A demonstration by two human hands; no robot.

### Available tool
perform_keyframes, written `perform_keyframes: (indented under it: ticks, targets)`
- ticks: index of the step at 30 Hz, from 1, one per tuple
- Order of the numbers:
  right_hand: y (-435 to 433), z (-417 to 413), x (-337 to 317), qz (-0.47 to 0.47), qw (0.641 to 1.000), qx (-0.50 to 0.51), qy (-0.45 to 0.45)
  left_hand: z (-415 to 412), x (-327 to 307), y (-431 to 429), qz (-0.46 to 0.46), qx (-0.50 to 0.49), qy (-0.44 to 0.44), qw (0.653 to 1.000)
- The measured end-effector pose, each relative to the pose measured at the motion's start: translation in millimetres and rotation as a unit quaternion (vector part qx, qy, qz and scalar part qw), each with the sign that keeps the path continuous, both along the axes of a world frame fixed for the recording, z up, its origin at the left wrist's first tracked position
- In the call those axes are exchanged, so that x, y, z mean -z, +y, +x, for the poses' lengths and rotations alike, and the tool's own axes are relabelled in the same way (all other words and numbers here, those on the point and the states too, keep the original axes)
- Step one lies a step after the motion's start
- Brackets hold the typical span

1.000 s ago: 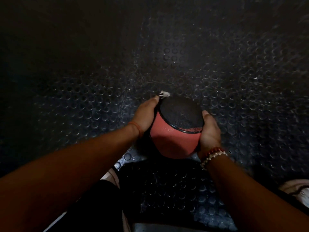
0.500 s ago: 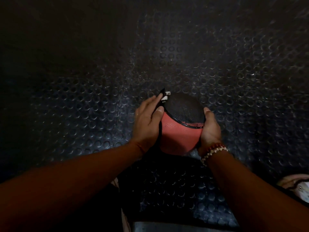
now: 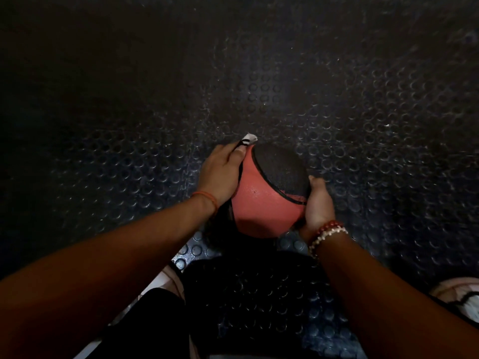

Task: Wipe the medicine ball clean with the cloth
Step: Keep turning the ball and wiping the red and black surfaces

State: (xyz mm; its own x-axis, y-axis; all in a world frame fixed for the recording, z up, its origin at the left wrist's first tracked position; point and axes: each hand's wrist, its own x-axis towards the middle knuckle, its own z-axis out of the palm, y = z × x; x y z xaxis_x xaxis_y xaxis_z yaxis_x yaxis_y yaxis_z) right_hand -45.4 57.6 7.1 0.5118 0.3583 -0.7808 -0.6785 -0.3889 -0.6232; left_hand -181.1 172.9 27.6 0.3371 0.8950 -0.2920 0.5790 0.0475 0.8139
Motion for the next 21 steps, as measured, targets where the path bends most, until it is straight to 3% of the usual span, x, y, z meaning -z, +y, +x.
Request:
perform_keyframes:
  ticks: [4, 7, 10, 13, 15, 18, 21]
  targets:
    - [17.4, 5.8, -9.0, 0.001, 0.99, -0.045, -0.133, 1.9, 1.1, -7.6, 0.045, 0.064, -0.006, 0.997]
    - [17.5, -1.8, -13.0, -0.015, 0.967, -0.086, -0.24, -1.1, 1.9, -6.4, 0.003, 0.008, -0.061, 0.998]
    - [17.7, 2.0, -15.0, -0.037, 0.967, -0.086, -0.236, -7.4, 14.3, -5.7, -0.135, -0.053, -0.131, 0.981]
    - [20.1, 8.3, -15.2, -0.051, 0.968, -0.105, -0.221, -7.6, 23.3, -23.8, -0.186, -0.147, -0.164, 0.958]
    - [21.1, 11.0, -15.8, -0.056, 0.968, -0.109, -0.218, -8.5, 20.3, -48.8, -0.12, -0.198, -0.117, 0.966]
    - [24.2, 14.2, -16.3, -0.061, 0.967, -0.111, -0.22, -11.1, 1.9, -80.2, 0.011, -0.125, -0.075, 0.989]
    - [25.1, 14.0, -16.4, -0.052, 0.971, -0.1, -0.212, -11.0, 8.8, -61.4, 0.054, -0.044, -0.046, 0.996]
